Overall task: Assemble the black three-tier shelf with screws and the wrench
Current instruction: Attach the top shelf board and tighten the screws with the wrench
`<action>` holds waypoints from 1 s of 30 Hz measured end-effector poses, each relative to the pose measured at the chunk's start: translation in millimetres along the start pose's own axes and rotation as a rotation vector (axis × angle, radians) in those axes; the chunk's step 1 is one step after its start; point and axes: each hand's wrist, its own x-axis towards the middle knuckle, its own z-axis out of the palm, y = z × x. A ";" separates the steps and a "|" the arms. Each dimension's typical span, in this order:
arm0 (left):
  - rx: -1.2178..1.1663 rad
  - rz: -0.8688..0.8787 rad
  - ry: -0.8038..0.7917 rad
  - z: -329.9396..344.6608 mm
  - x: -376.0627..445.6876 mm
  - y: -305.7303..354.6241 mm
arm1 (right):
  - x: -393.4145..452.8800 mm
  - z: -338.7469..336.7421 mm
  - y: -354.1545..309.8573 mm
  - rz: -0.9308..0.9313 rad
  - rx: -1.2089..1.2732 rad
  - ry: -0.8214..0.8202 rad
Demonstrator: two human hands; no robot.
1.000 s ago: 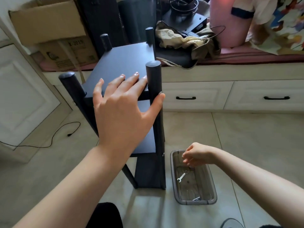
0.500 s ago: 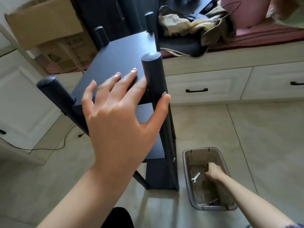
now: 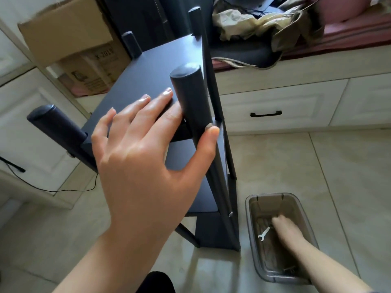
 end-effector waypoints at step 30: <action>0.025 -0.082 -0.180 -17.9 10.8 -4.6 | -106.5 -193.7 -130.0 -0.254 1.458 0.040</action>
